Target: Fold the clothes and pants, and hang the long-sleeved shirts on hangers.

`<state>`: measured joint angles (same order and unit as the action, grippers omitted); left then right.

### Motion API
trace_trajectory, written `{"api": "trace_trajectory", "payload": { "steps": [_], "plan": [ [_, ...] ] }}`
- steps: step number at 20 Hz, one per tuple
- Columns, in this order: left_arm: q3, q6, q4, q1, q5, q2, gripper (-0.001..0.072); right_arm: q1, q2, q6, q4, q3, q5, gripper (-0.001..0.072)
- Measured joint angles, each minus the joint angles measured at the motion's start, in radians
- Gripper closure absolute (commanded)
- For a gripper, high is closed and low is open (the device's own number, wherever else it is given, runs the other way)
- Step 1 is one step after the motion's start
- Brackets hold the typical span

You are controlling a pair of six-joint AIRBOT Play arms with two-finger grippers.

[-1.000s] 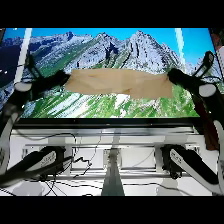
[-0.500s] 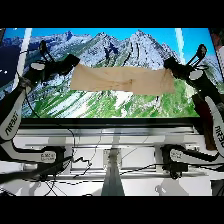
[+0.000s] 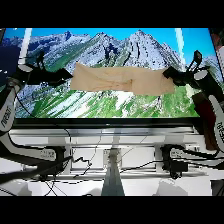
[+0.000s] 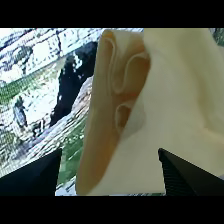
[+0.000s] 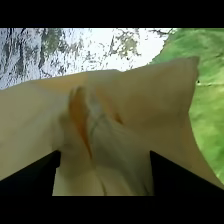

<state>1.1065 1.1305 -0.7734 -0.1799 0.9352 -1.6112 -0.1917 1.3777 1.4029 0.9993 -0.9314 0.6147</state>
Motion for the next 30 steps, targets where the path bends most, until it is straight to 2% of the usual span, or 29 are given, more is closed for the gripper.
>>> {"api": "trace_trajectory", "payload": {
  "steps": [1, 2, 3, 4, 5, 6, 7, 8, 9, 10, 14, 20, 21, 22, 23, 24, 25, 26, 28, 30],
  "plan": [
    [0.001, 0.000, -0.002, 0.010, 0.006, -0.017, 0.0032, 0.014, 0.000, -0.003, 0.001, -0.003, 0.018, 0.0099],
    [0.002, 0.002, 0.007, 0.024, 0.009, -0.033, 0.0114, 0.032, 0.000, -0.004, 0.001, -0.010, 0.023, 0.0117],
    [0.003, 0.002, 0.021, 0.041, 0.004, -0.046, 0.0197, 0.051, 0.000, -0.005, 0.002, -0.018, 0.032, 0.0213],
    [0.003, -0.009, 0.035, 0.059, -0.017, -0.057, 0.0259, 0.075, 0.001, -0.007, 0.002, -0.031, 0.037, 0.0279],
    [0.003, -0.032, 0.050, 0.080, -0.039, -0.064, 0.0340, 0.098, 0.001, -0.007, 0.002, -0.044, 0.042, 0.0290],
    [0.003, -0.049, 0.071, 0.099, -0.065, -0.070, 0.0537, 0.122, 0.003, -0.008, 0.002, -0.060, 0.041, 0.0353],
    [0.003, -0.068, 0.092, 0.119, -0.095, -0.076, 0.0687, 0.151, 0.008, -0.008, 0.002, -0.078, 0.042, 0.0415],
    [0.008, -0.083, 0.118, 0.134, -0.106, -0.078, 0.0694, 0.179, 0.016, -0.008, 0.002, -0.096, 0.043, 0.0502],
    [0.019, -0.093, 0.149, 0.148, -0.118, -0.077, 0.0695, 0.210, 0.026, -0.008, 0.002, -0.116, 0.045, 0.0680],
    [0.031, -0.102, 0.160, 0.158, -0.114, -0.073, 0.0695, 0.240, 0.038, -0.008, 0.002, -0.135, 0.043, 0.0698],
    [0.073, -0.119, 0.185, 0.174, -0.004, 0.013, 0.0695, 0.380, 0.084, 0.001, -0.002, -0.209, -0.002, 0.0698],
    [0.091, -0.124, 0.195, 0.141, 0.254, 0.310, 0.0694, 0.577, 0.172, 0.066, -0.014, -0.302, -0.061, 0.0698],
    [0.092, -0.124, 0.196, 0.132, 0.283, 0.358, 0.0694, 0.608, 0.190, 0.077, -0.023, -0.315, -0.069, 0.0675],
    [0.093, -0.124, 0.196, 0.122, 0.304, 0.408, 0.0695, 0.636, 0.206, 0.086, -0.035, -0.327, -0.080, 0.0462],
    [0.093, -0.124, 0.198, 0.113, 0.319, 0.449, 0.0694, 0.666, 0.223, 0.092, -0.049, -0.340, -0.092, 0.0156],
    [0.093, -0.124, 0.198, 0.103, 0.332, 0.486, 0.0695, 0.695, 0.238, 0.096, -0.057, -0.351, -0.098, 0.0106],
    [0.093, -0.124, 0.197, 0.093, 0.341, 0.515, 0.0694, 0.721, 0.251, 0.099, -0.062, -0.360, -0.111, 0.0106],
    [0.093, -0.124, 0.195, 0.083, 0.347, 0.537, 0.0694, 0.740, 0.258, 0.103, -0.068, -0.366, -0.119, 0.0108],
    [0.093, -0.124, 0.180, 0.058, 0.355, 0.564, 0.0694, 0.762, 0.267, 0.116, -0.073, -0.373, -0.136, 0.0169],
    [0.093, -0.119, 0.162, 0.026, 0.360, 0.579, 0.0694, 0.771, 0.268, 0.132, -0.076, -0.378, -0.149, 0.0168]
  ]
}}
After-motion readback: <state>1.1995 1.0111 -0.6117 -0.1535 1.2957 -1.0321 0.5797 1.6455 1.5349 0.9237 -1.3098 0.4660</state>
